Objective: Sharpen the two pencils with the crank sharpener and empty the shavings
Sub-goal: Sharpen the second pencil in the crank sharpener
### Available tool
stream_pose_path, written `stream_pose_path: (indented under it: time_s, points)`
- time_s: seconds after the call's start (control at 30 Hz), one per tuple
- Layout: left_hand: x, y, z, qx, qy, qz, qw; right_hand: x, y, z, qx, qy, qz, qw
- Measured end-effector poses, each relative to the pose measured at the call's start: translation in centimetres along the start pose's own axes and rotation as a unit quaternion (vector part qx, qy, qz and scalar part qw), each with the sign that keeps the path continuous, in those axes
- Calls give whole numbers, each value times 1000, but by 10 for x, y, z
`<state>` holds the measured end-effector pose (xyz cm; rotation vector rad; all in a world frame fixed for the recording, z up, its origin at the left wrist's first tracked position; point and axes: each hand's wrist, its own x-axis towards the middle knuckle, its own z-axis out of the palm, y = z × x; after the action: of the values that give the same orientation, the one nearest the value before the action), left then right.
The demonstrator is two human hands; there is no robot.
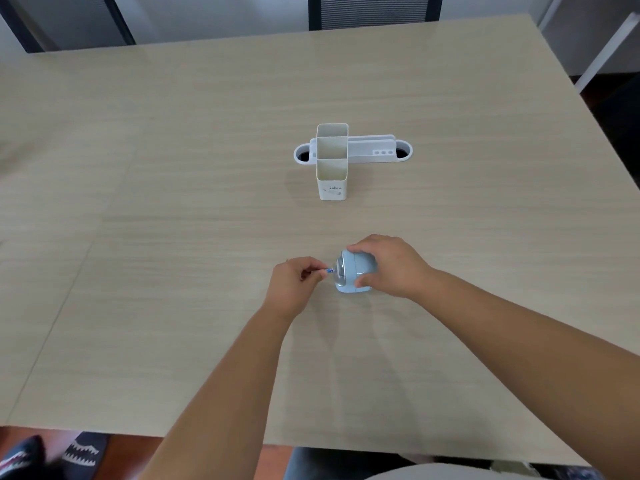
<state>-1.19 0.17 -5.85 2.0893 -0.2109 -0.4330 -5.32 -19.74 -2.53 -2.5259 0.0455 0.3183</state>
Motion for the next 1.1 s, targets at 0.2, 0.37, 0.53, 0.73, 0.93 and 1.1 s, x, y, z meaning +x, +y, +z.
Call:
stream_pose_path:
  time_s: [0.2,0.37,0.53,0.73,0.93,1.1]
  points:
    - [0,6,-7,77,-27,11,997,-5,3,-2,58,-2,2,998]
    - [-6,21,-16,285,-15,114,952,-26,27,-13,264,22,52,963]
    - [4,54,35,415,-95,193,884,-44,71,11,286,25,161,944]
    - [18,50,64,429,-83,131,890,-43,59,31,292,65,157,941]
    - [20,48,67,409,-69,121,902,-57,54,37,331,99,155,925]
    - [20,49,67,436,-82,139,885,-54,41,4,350,145,111,919]
